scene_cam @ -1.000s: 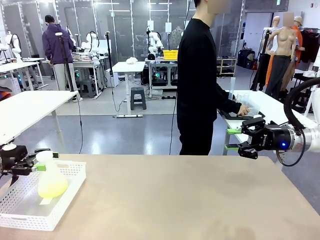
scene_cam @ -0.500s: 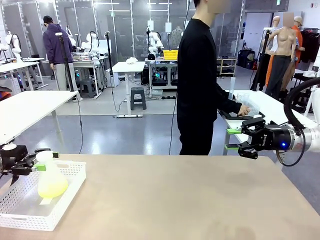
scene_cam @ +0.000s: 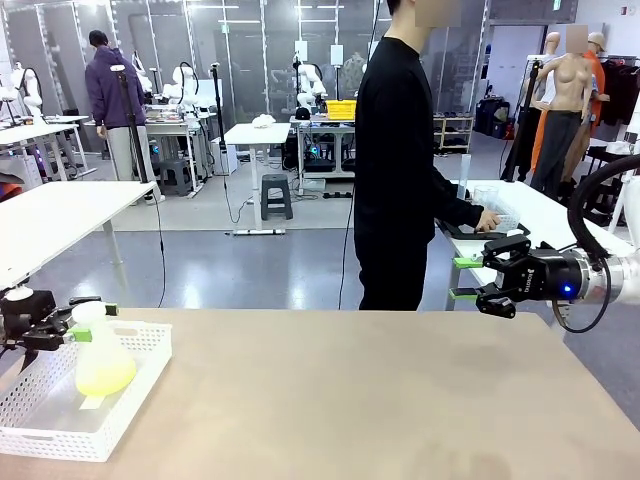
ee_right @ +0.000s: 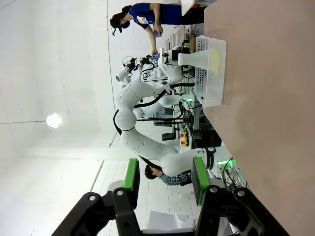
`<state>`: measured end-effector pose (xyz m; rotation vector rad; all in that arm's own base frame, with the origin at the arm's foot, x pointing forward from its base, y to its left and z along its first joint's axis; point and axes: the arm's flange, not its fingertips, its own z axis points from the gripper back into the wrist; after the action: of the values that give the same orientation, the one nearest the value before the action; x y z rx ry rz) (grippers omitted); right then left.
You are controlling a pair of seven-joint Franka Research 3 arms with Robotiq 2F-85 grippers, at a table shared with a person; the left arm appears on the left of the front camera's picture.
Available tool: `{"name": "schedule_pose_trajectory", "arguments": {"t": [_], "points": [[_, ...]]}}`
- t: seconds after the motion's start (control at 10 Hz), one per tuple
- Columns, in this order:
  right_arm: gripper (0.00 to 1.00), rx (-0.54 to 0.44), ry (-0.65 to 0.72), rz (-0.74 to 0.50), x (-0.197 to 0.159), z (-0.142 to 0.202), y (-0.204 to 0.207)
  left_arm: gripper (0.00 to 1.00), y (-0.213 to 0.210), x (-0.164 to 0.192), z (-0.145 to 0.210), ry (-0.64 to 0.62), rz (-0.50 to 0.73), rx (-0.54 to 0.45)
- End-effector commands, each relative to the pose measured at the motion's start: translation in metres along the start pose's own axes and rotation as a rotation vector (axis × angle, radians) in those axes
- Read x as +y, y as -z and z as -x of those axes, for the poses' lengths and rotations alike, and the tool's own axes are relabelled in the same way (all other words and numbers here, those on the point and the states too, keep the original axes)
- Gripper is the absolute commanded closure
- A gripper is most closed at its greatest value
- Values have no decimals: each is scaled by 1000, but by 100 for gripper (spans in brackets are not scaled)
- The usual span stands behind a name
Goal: Prepare the solutions needed for the experiment.
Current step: When the human places the Big flask in the center of the table, pick up the Big flask and place it in the left Organizing basket.
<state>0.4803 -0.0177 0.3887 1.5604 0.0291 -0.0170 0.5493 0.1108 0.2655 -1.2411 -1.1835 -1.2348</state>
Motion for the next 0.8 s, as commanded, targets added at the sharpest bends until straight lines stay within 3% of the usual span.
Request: {"name": "schedule_pose_trajectory", "arguments": {"t": [0.0, 0.4, 0.6, 0.7], "points": [[45, -1, -2, -2, 2, 0, 1, 0, -13, 2, -9, 1, -36, 20], [45, -1, -2, -2, 2, 0, 1, 0, -65, -18, -40, -93, -56, 15], [45, -1, -2, -2, 2, 0, 1, 0, -65, -32, -54, -308, -27, 25], [45, -1, -2, -2, 2, 0, 1, 0, -65, -40, -61, -325, -1, 45]]}}
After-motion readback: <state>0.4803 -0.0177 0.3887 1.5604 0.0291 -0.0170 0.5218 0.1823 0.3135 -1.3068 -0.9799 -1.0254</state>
